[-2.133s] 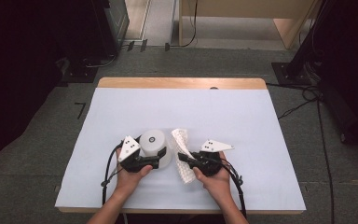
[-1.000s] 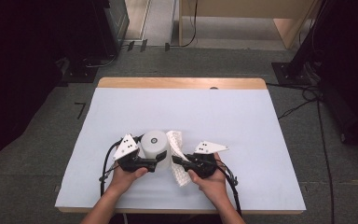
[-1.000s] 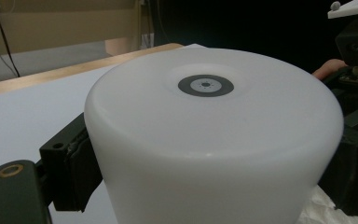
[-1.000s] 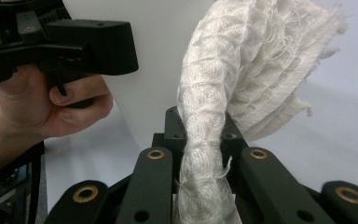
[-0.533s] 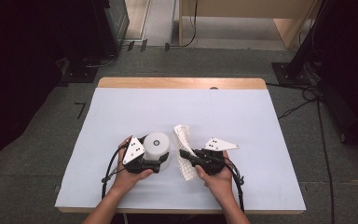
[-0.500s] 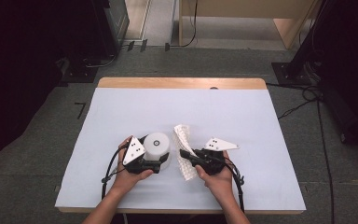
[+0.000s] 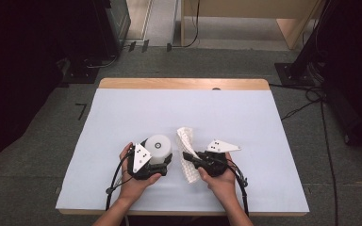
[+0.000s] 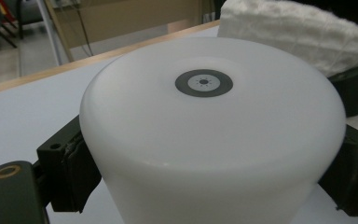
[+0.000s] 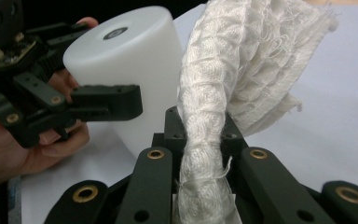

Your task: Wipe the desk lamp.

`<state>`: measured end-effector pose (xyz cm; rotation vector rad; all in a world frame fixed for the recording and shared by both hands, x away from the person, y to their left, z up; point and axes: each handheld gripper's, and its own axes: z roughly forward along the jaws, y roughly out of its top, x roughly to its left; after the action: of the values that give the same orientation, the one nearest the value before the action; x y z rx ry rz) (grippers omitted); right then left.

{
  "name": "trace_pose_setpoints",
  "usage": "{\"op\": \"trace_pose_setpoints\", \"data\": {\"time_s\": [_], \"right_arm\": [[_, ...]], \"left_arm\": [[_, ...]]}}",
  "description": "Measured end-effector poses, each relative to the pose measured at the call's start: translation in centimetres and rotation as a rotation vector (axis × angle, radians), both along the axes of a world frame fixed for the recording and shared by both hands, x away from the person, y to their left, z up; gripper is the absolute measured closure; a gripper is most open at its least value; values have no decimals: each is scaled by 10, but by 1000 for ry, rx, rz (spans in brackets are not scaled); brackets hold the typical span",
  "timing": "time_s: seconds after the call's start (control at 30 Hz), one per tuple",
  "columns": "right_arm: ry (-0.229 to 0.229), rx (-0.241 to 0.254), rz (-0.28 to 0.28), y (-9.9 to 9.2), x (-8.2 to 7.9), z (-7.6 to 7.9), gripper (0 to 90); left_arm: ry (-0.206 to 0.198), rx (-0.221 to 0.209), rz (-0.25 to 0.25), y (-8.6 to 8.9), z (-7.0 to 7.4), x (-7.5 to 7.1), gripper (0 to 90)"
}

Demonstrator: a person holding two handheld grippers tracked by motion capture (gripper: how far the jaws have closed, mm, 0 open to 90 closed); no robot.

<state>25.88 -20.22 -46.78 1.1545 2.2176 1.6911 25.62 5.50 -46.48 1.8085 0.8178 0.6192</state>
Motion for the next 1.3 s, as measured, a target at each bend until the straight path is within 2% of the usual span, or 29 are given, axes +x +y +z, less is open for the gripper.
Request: {"op": "trace_pose_setpoints", "data": {"time_s": [0.03, 0.1, 0.17, 0.27, 0.37, 0.47, 0.53, 0.63, 0.83, 0.9, 1.13, 1.23, 1.3], "right_arm": [[5, -1, 3, 1, 0, -1, 797], [11, -3, 12, 5, 0, -3, 797], [12, -10, 23, 9, 0, -5, 797], [19, -16, 38, 15, -2, -7, 797], [19, -13, 52, 21, -4, -6, 798], [11, -16, 47, 22, -6, -4, 798], [4, 2, 47, 20, -6, -2, 798], [-12, 14, 42, 17, -7, 5, 799], [-62, 46, 46, 11, -10, 19, 799], [-64, 49, 48, 10, -10, 19, 799], [30, -15, 74, 26, -5, -5, 799], [28, -25, 84, 30, -5, -7, 799], [22, -23, 81, 30, -6, -5, 799]], "left_arm": [[6, -7, -9, 1, 1, 1, 89], [33, -79, -64, 10, 5, 5, 90], [39, -138, -100, 16, 9, 7, 90], [26, -164, -133, 19, 15, 7, 90], [24, -150, -172, 18, 15, 6, 91], [32, -147, -187, 17, 14, 6, 91], [37, -136, -196, 15, 12, 6, 91], [43, -100, -206, 10, 9, 6, 91], [50, -80, -221, 6, 6, 7, 91], [43, -86, -221, 8, 8, 7, 91], [24, -161, -195, 27, 23, 12, 92], [27, -175, -195, 32, 23, 14, 92], [33, -166, -199, 30, 20, 15, 92]]}}
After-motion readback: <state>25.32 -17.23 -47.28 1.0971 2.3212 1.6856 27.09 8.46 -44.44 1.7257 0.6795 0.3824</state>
